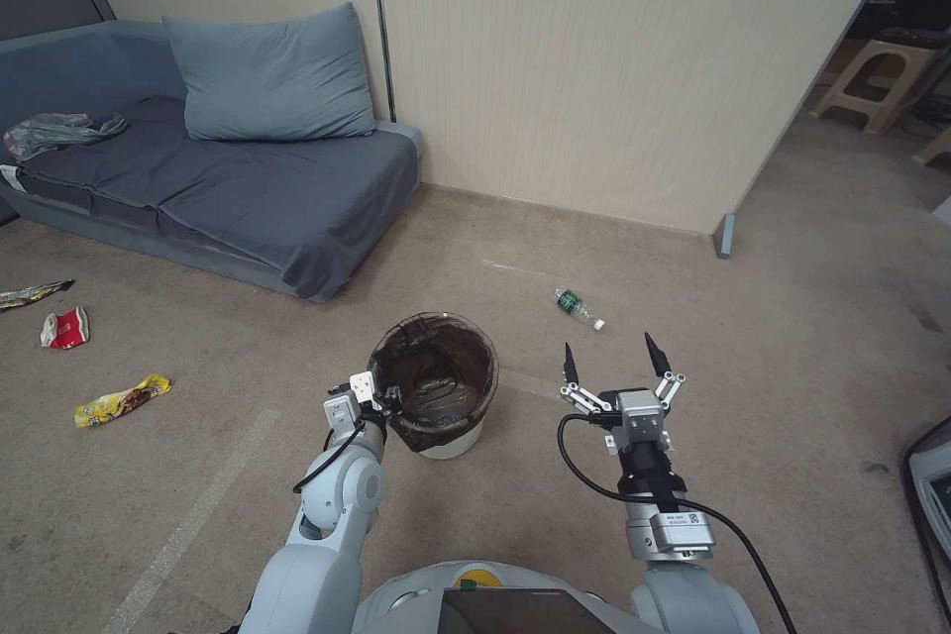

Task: Pick up the trash bin, then pick up the garbage from the floor and place it into the trash bin.

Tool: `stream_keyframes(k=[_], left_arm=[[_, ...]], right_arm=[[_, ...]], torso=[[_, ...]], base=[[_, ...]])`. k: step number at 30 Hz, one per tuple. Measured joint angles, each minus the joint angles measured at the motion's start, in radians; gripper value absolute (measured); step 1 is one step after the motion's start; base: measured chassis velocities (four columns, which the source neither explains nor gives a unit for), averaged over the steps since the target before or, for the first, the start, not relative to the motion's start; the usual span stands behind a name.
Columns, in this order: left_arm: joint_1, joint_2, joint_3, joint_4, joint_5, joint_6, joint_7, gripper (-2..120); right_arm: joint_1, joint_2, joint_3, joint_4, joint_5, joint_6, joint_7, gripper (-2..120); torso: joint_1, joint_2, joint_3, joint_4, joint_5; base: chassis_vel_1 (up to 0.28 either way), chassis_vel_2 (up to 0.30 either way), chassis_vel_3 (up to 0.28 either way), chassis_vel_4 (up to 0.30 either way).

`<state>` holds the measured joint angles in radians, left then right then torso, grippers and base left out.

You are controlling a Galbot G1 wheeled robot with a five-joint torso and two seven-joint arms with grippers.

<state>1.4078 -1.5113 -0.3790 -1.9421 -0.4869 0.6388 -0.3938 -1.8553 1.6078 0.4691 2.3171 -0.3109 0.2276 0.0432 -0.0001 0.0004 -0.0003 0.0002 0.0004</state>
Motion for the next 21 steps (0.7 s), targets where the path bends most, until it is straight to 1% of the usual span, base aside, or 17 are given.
stream_keyframes(k=[3,8,12,21], left_arm=[[0.006,-0.009,0.002,0.001,0.007,-0.006,0.0,3],[0.013,-0.022,0.003,0.005,0.015,-0.015,0.001,3],[0.022,-0.028,0.003,0.006,0.035,-0.039,-0.009,3],[0.013,-0.028,0.0,0.007,0.039,-0.041,-0.016,3]], right_arm=[[-0.001,0.0,-0.009,0.0,-0.01,0.0,0.008,100],[-0.001,0.0,-0.009,0.0,-0.012,0.0,0.009,100],[0.0,0.0,-0.015,-0.008,-0.031,0.025,0.007,100],[0.001,0.0,-0.017,-0.009,-0.041,0.031,0.011,100]], torso=[[0.0,0.0,0.0,0.0,-0.0002],[0.0,0.0,0.0,-0.0001,-0.0001],[0.0,0.0,0.0,-0.0002,-0.0004],[0.0,0.0,0.0,-0.0004,-0.0008]], base=[[0.0,0.0,0.0,0.0],[0.0,0.0,0.0,0.0],[0.0,0.0,0.0,0.0],[0.0,0.0,0.0,0.0]])
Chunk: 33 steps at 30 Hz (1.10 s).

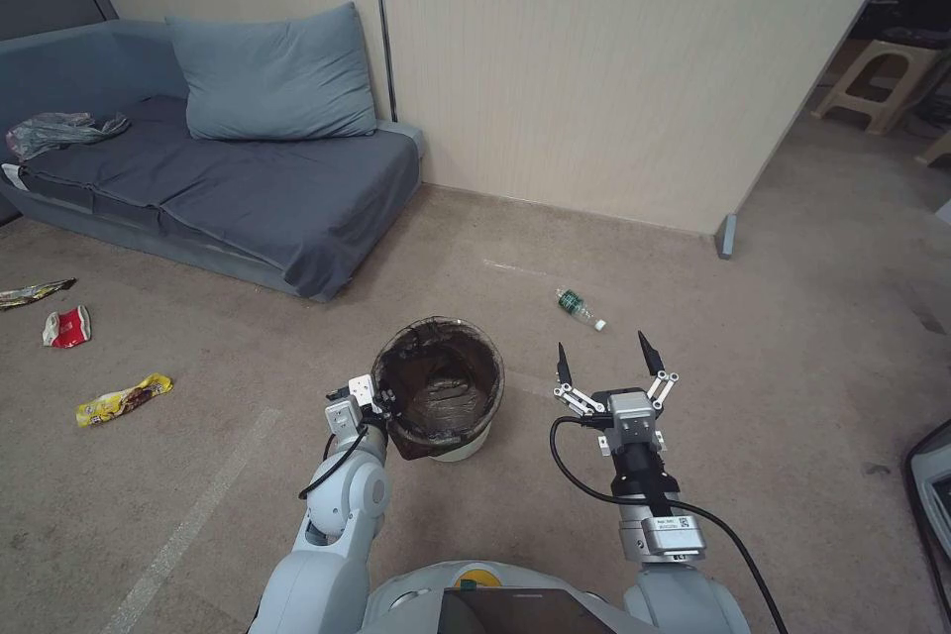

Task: Pick up the trash bin, then pick up the garbage from the floor and place it into the trash bin.

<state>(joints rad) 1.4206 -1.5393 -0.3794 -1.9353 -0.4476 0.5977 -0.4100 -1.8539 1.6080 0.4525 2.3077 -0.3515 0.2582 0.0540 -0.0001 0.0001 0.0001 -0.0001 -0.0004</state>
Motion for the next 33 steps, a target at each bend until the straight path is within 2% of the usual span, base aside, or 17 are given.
stream_keyframes(k=[10,12,13,14,16,17,18,21,26,33], left_arm=[[0.006,0.003,-0.009,-0.025,0.031,-0.035,0.027,3],[0.025,0.009,-0.006,-0.076,0.055,-0.043,0.041,3],[0.043,0.014,-0.006,-0.12,0.081,-0.048,0.046,3],[0.043,0.014,-0.006,-0.12,0.081,-0.048,0.046,3],[0.076,0.019,0.003,-0.187,0.128,-0.06,0.056,3],[0.11,0.02,0.02,-0.257,0.181,-0.075,0.068,3],[0.11,0.02,0.02,-0.257,0.181,-0.075,0.068,3],[0.168,0.02,0.038,-0.378,0.305,-0.111,0.087,3],[0.244,0.032,0.043,-0.457,0.384,-0.162,0.103,3],[0.287,0.036,0.05,-0.486,0.449,-0.211,0.109,3]], right_arm=[[0.008,0.0,-0.009,-0.014,-0.06,0.048,0.047,100],[0.008,0.0,-0.009,-0.014,-0.061,0.049,0.049,100],[0.009,0.0,-0.009,-0.014,-0.061,0.049,0.049,100],[0.009,0.0,-0.009,-0.014,-0.061,0.049,0.049,100],[0.009,0.0,-0.01,-0.015,-0.059,0.055,0.047,100],[0.009,0.0,-0.01,-0.014,-0.029,0.073,0.034,100],[0.009,0.0,-0.01,-0.014,-0.029,0.073,0.034,100],[0.01,0.0,-0.011,-0.012,0.032,0.108,0.007,100],[0.01,0.0,-0.011,-0.011,0.038,0.11,0.006,100],[0.01,0.0,-0.011,-0.014,0.075,0.091,0.028,100]], torso=[[0.0,0.0,0.001,-0.0002,-0.0012],[0.0,-0.001,0.001,-0.0005,-0.0018],[0.0,-0.001,0.001,-0.0005,0.0],[0.0,-0.001,0.001,-0.0005,0.0],[0.0,-0.001,0.0,0.0002,0.0],[0.0,-0.001,0.0,0.0001,0.0001],[0.0,-0.001,0.0,0.0001,0.0001],[0.0,0.0,0.0,0.0,0.0003],[0.0,0.0,0.0,0.0003,0.0003],[0.0,0.0,0.0,0.0002,0.0003]], base=[[0.0,0.0,0.0,0.0],[0.0,0.0,0.0,0.0],[0.0,0.0,0.0,0.0],[0.0,0.0,0.0,0.0],[0.0,0.0,0.0,0.0],[0.0,0.0,0.0,0.0],[0.0,0.0,0.0,0.0],[0.0,0.0,0.0,0.0],[0.0,0.0,0.0,0.0],[0.0,0.0,0.0,0.0]])
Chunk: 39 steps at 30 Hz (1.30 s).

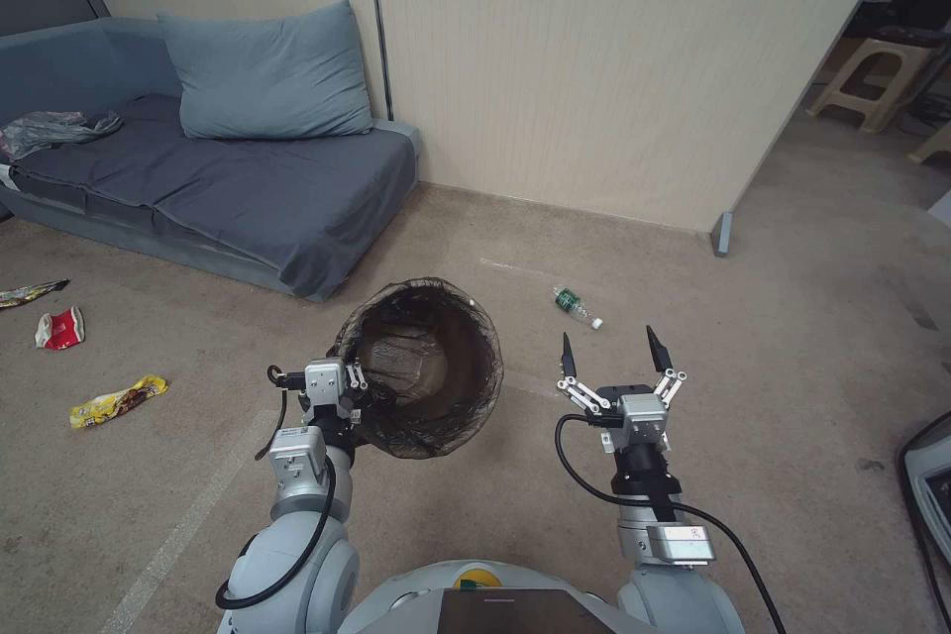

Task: Pick up the trash bin, then pick up the garbage from the floor and place it into the trash bin.

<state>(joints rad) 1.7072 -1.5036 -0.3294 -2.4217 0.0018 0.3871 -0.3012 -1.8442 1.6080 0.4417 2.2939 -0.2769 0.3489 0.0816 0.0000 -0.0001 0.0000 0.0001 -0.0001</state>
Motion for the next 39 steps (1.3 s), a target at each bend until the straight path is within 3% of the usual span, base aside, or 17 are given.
stream_keyframes(k=[18,39], left_arm=[[-0.025,-0.016,0.006,0.024,0.007,-0.01,0.002,3],[-0.024,-0.018,0.005,0.024,0.007,-0.008,-0.001,3]], right_arm=[[0.0,0.0,0.001,-0.001,0.003,-0.001,0.001,100],[0.001,0.0,0.003,-0.003,0.004,-0.001,0.001,100]], torso=[[0.0,0.0,0.0,-0.0001,0.0001],[0.0,0.0,0.0,0.0,0.0004]], base=[[-0.01,0.015,0.012,-0.01],[-0.209,0.209,0.212,-0.21]])
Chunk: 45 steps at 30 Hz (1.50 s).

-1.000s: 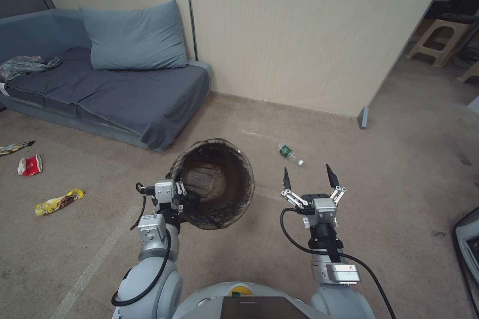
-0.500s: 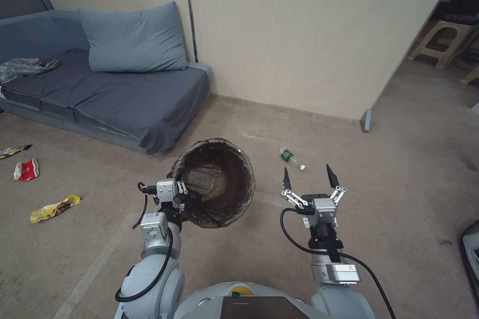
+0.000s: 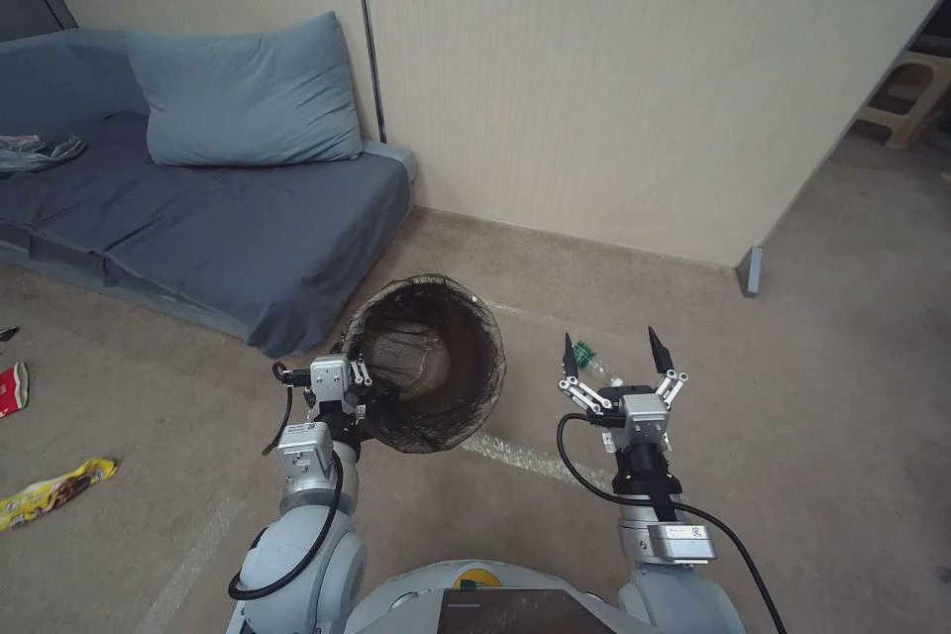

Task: Pick up the trash bin, then pick up the garbage from the floor and place it into the trash bin.

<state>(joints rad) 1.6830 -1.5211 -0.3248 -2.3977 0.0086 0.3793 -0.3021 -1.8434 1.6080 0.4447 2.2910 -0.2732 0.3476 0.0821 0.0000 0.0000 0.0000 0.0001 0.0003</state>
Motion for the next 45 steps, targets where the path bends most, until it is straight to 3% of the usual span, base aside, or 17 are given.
stream_keyframes(k=[19,24,31,39,40,45], left_arm=[[0.001,0.006,0.0,0.0,-0.003,0.0,-0.003,3],[0.001,0.016,0.001,-0.002,-0.009,0.0,-0.003,3],[0.0,0.022,-0.001,-0.004,-0.016,0.0,-0.003,3],[-0.001,0.024,-0.005,0.0,-0.017,0.0,-0.003,3],[-0.006,0.022,-0.005,0.006,-0.017,-0.001,-0.004,3],[-0.011,0.02,-0.001,0.013,-0.016,-0.002,-0.006,3]], right_arm=[[0.003,0.0,0.014,-0.023,0.009,0.056,-0.041,100],[0.044,0.0,0.078,-0.039,0.017,0.022,-0.057,100],[0.049,-0.001,0.084,-0.041,0.02,0.016,-0.059,100],[0.202,-0.105,0.185,-0.14,0.209,-0.123,-0.084,100],[0.278,-0.157,0.235,-0.188,0.302,-0.192,-0.094,100],[0.287,-0.164,0.24,-0.195,0.315,-0.203,-0.098,100]], torso=[[0.0,0.0,0.0,-0.0001,-0.0003],[0.0,0.0,0.0,0.0001,-0.0003],[0.0,0.0,0.0,-0.0002,-0.0003],[0.0,0.0,0.0,0.0,0.0],[0.0,0.0,0.0,0.0004,0.0],[0.0,0.0,0.0,-0.0002,-0.0002]], base=[[-0.068,0.063,0.067,-0.065],[0.0,0.0,0.0,0.0],[0.0,0.0,0.0,0.0],[0.0,0.0,0.0,0.0],[0.0,0.0,0.0,0.0],[0.0,0.0,0.0,0.0]])
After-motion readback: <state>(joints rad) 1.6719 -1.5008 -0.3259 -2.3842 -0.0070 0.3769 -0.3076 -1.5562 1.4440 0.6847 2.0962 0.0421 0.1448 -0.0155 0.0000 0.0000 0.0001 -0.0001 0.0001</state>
